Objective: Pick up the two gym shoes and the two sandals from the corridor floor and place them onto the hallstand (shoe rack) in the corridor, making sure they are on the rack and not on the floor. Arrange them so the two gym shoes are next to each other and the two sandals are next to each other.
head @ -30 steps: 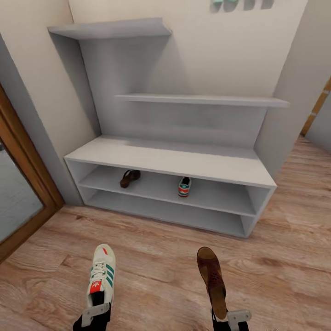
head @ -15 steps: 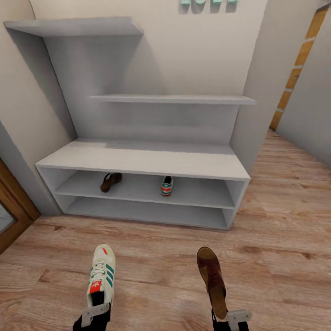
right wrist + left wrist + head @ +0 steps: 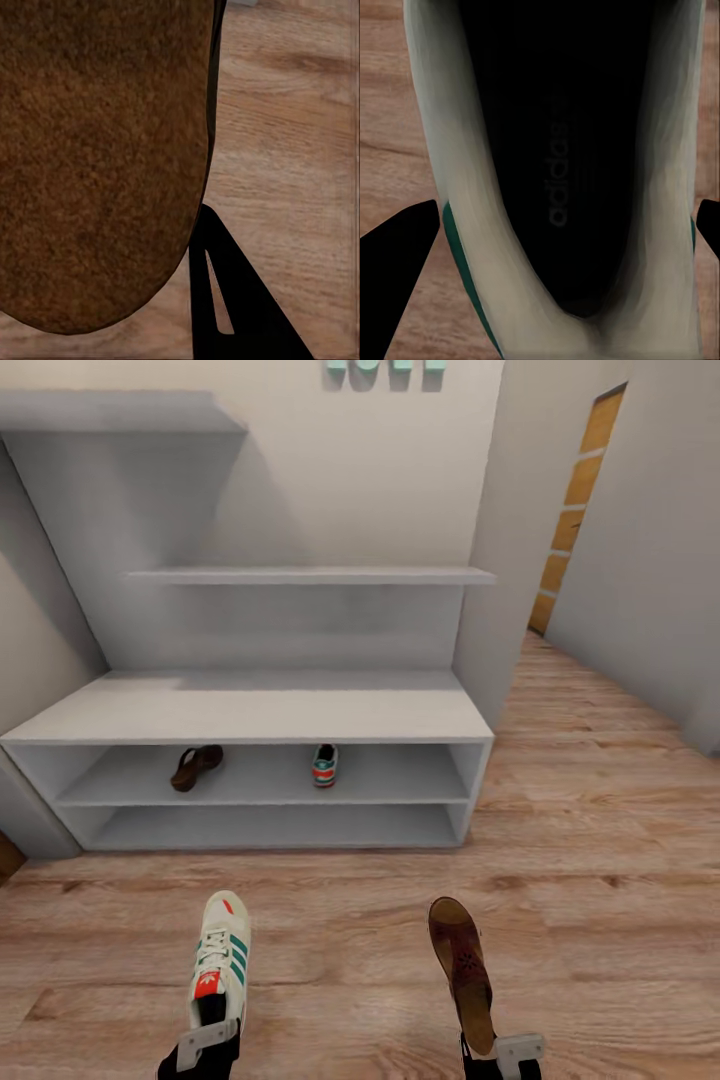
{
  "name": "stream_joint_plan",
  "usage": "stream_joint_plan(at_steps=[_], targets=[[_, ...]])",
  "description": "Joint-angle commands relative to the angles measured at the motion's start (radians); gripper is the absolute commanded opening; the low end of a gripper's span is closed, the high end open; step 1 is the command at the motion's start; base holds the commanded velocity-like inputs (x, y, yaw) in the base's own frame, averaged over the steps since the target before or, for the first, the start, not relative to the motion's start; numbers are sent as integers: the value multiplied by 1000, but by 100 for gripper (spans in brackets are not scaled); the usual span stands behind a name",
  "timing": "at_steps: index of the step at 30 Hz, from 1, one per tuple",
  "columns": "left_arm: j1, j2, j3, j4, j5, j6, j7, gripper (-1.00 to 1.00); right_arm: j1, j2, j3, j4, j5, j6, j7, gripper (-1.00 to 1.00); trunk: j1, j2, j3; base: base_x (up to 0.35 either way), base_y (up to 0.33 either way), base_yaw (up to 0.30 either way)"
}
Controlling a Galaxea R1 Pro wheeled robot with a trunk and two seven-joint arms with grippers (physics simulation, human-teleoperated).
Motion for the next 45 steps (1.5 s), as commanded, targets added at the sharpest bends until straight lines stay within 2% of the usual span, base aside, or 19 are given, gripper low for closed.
stream_joint_plan(at_steps=[1,11,31,45], targets=[[0,0,1,0,3,-3,1,-100,-1,0,6,1,7,-1,-10,-100,0,0,-1,0,0,-271],[0,-2,0,-3,3,-3,1,-100,-1,1,6,1,8,-1,-9,-100,0,0,-1,-14,-10,-215],[0,-2,1,-3,3,-3,2,-100,-1,-2,6,1,10,-1,-7,-100,0,0,-1,-53,-130,-8],[-1,-2,-4,-3,3,-1,0,-100,-1,4,7,-1,9,0,-4,-100,0,0,-1,0,-19,0]])
